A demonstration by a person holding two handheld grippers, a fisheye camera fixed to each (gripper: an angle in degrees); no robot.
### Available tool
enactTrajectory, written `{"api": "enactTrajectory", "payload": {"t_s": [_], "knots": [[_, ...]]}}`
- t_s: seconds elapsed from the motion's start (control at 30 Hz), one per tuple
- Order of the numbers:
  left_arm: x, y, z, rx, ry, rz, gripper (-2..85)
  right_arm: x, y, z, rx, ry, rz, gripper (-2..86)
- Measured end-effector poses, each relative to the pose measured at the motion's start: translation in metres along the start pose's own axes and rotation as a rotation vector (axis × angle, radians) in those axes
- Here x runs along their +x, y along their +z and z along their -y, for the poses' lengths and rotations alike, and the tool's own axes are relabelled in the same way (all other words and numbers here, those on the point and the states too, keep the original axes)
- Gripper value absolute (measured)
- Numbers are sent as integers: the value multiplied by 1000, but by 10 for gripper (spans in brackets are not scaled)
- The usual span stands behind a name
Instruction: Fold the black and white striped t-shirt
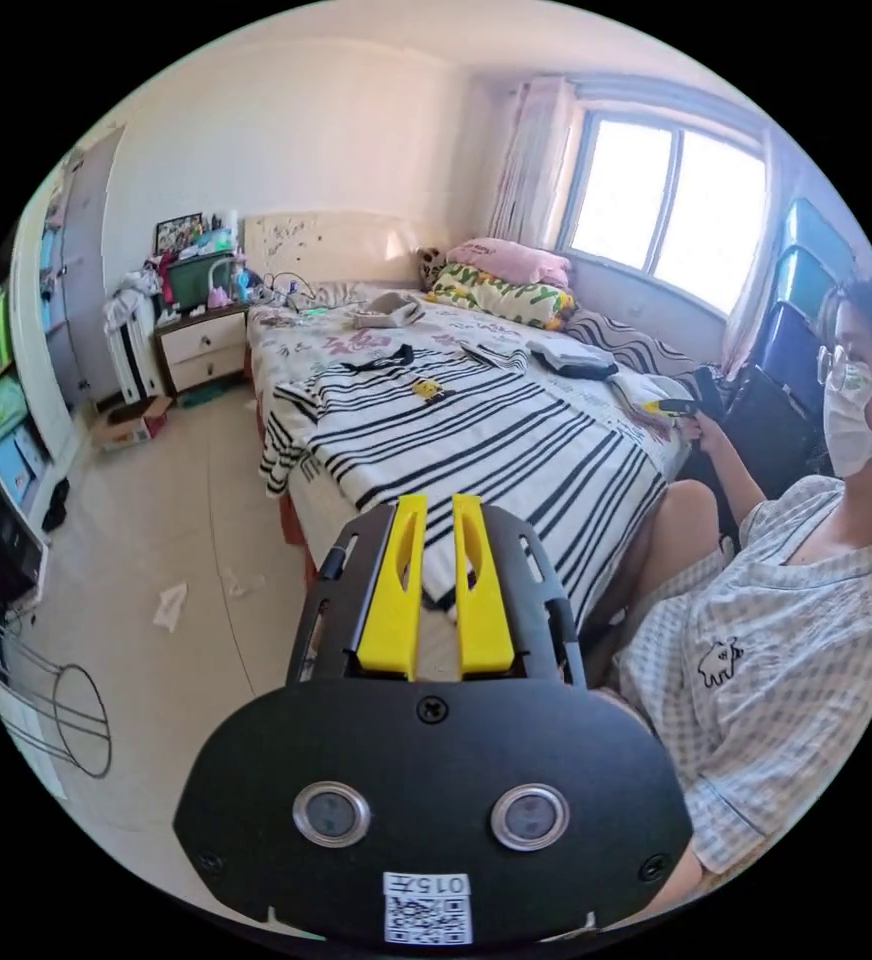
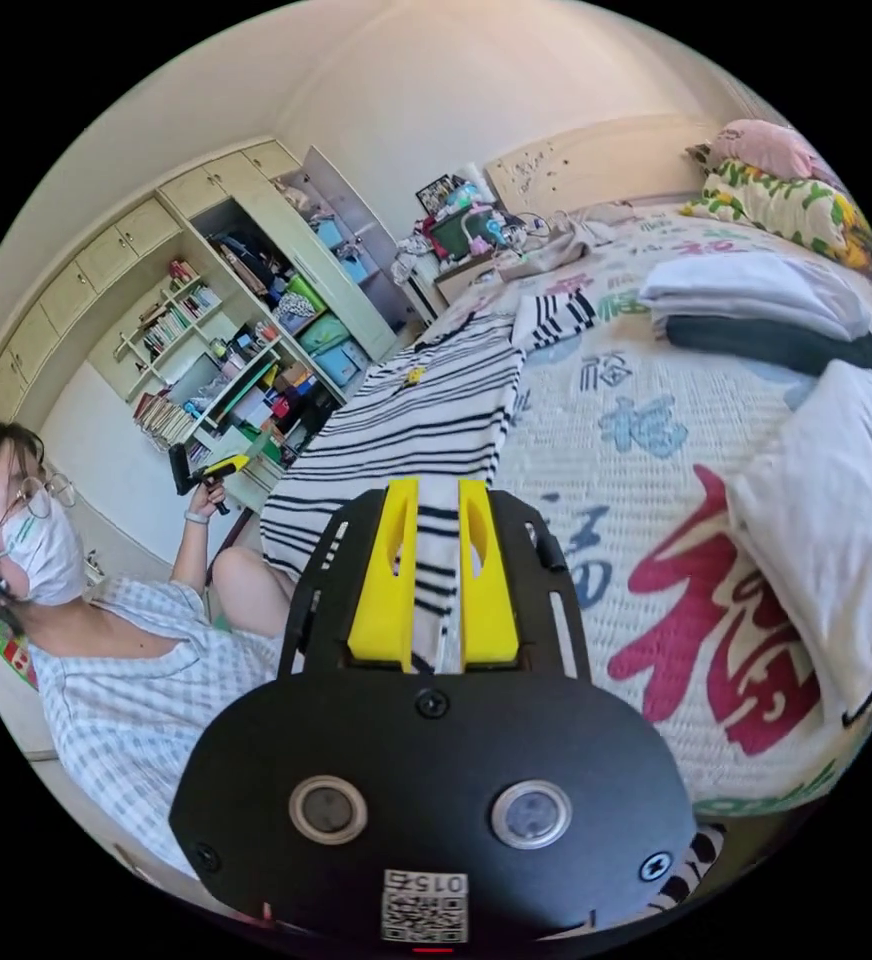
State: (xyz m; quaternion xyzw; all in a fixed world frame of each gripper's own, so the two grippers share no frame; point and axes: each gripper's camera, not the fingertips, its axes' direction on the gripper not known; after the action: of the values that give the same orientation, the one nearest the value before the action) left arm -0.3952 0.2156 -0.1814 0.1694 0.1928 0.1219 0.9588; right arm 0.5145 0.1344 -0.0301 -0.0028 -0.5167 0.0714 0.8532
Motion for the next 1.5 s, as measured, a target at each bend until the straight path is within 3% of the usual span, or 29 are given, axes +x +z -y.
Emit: {"api": "enactTrajectory", "payload": {"t_s": [0.13, 0.33, 0.4, 0.7, 0.87, 1.0, 1.17, 1.4, 1.5], "knots": [[12, 76, 38, -171, 52, -53, 49, -23, 54, 41, -109, -110, 47, 72], [39, 144, 34, -376, 127, 71, 51, -69, 144, 53, -487, -300, -261, 79], [44, 147, 25, -328, 106, 85, 52, -69, 169, 44, -573, -316, -297, 77], [30, 96, -9, -241, -78, 108, 104, -48, 117, 54, -382, -121, -338, 90], [9, 102, -36, -240, -198, -8, 97, -34, 117, 52, -393, -78, -238, 99], [15, 105, -31, -231, -152, -43, 30, -41, 126, 58, -424, -131, -337, 41], [15, 121, -26, -287, -141, -25, 19, -31, 124, 71, -451, -95, -324, 1], [1, 130, -20, -307, -140, -59, 62, -9, 109, 90, -393, -41, -161, 36], [-16, 114, -20, -225, -227, -25, 81, -2, 90, 102, -312, -31, -210, 60]]}}
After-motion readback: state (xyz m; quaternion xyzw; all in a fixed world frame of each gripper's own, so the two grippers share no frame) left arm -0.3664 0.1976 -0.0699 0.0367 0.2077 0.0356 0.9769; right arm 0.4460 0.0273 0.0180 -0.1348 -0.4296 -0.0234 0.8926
